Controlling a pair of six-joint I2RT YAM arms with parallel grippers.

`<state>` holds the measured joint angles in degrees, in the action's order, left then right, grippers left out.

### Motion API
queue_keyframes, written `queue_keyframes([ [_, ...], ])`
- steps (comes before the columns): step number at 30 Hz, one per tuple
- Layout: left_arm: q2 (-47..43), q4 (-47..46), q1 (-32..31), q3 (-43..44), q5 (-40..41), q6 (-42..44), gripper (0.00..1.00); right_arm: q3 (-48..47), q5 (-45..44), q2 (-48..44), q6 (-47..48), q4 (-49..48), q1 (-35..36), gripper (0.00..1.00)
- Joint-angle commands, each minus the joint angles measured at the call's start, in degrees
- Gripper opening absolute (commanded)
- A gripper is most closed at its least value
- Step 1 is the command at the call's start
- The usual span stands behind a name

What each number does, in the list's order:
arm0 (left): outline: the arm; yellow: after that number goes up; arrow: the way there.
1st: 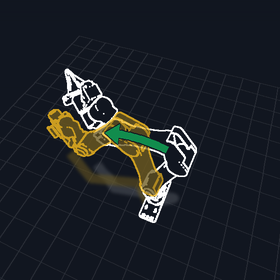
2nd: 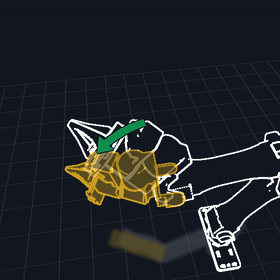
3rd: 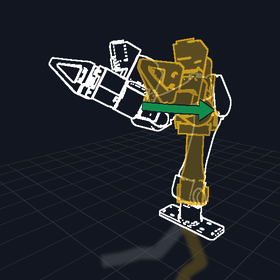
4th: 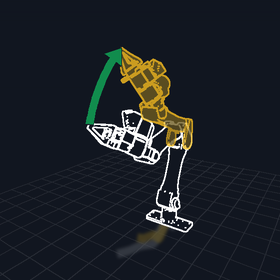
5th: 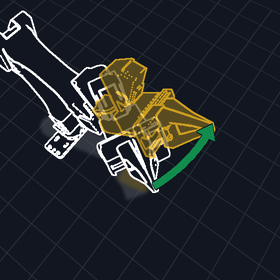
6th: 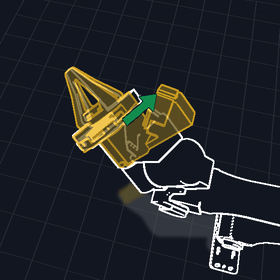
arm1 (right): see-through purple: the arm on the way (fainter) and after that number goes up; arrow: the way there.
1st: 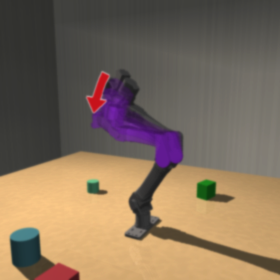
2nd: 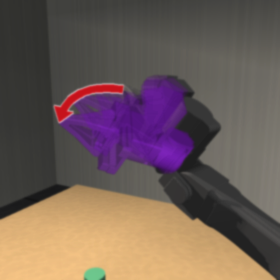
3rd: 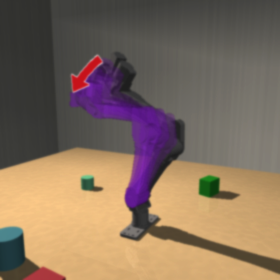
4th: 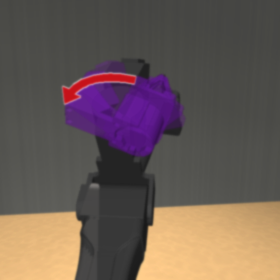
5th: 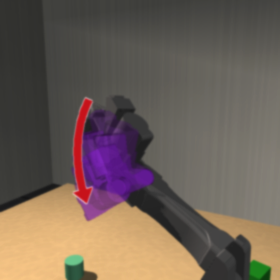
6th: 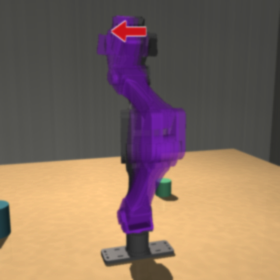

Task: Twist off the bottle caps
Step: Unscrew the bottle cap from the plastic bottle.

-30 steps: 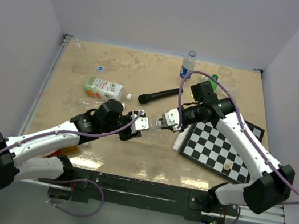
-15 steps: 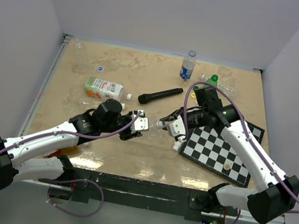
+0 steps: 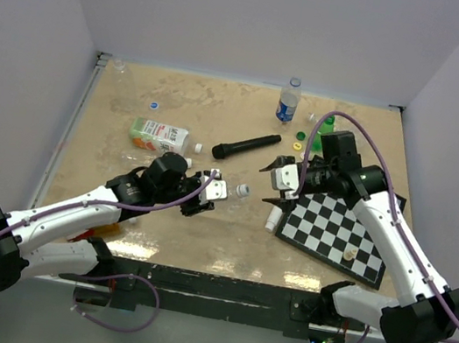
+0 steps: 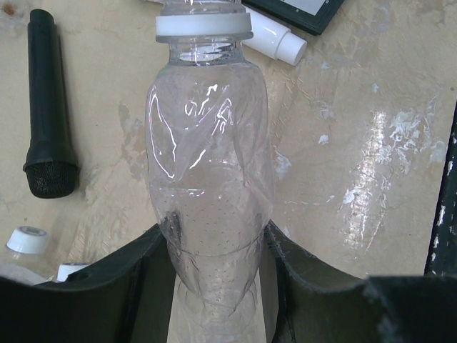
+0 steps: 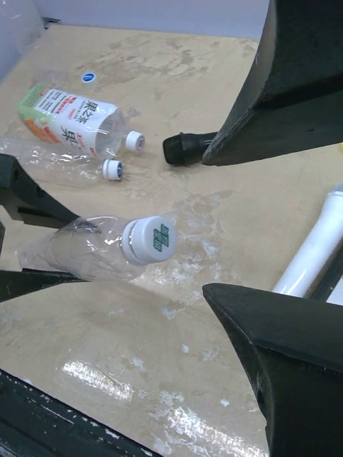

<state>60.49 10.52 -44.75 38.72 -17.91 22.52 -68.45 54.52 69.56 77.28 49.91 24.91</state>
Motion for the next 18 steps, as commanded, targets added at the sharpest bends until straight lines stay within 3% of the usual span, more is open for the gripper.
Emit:
queue_keyframes([
  [1,-0.1,-0.9,0.1,0.3,0.3,-0.6,0.0,-2.7,0.9,-2.4,-6.4,1.5,-1.8,0.7],
  [8,-0.2,-0.9,0.1,0.6,0.7,-0.8,0.01,-5.5,-1.5,-3.5,-14.6,3.1,-2.7,0.7],
  [18,-0.3,-0.9,0.1,0.7,1.3,-1.3,0.0,-9.3,-2.1,3.2,-23.5,6.1,-2.8,0.73],
])
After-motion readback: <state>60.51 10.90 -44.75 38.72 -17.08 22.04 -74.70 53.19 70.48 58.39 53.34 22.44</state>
